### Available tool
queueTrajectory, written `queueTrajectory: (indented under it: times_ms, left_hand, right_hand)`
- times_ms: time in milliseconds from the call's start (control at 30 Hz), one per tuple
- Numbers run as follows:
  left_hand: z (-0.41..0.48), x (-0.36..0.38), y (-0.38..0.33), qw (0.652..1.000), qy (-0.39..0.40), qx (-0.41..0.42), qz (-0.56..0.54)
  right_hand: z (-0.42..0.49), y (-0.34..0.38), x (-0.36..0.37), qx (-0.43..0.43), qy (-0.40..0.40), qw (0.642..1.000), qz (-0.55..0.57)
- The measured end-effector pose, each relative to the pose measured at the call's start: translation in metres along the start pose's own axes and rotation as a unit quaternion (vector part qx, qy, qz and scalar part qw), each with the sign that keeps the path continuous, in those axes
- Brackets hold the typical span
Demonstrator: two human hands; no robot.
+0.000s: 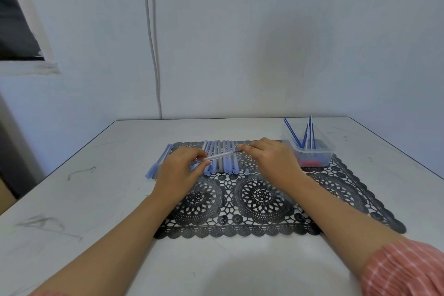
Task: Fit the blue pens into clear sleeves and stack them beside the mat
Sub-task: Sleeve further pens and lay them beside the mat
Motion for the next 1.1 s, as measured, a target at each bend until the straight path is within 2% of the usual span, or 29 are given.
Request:
queueTrajectory:
  times_ms: [333, 533, 800, 1100]
  left_hand:
    - [0.001, -0.001, -0.005, 0.999, -0.008, 0.031, 0.029]
    - [0.001, 0.0, -0.004, 0.998, -0.011, 0.045, 0.045]
    - [0.001, 0.0, -0.005, 0.998, -0.014, 0.043, 0.042]
    - [0.001, 0.001, -0.003, 0.998, -0.01, 0.049, 0.045]
  right_hand:
    - [0.002, 0.006, -0.003, 0.035, -0.043, 0.997, -0.048]
    - [0.001, 0.009, -0.003, 0.106, -0.012, 0.99, -0.097]
    - [-0.001, 0.013, 0.0, 0.144, -0.017, 0.988, -0.048]
    - [0.001, 0.012, -0.003, 0.16, -0.014, 0.985, -0.056]
Point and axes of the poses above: each hand's wrist, its own z-axis towards the middle knuckle, its own x-axis out of the palm, y = z × x, the point moved 3 cm from there along z, towards the middle knuckle, and after that the axes turned 8 degrees about -y, right-handed, at the moved point
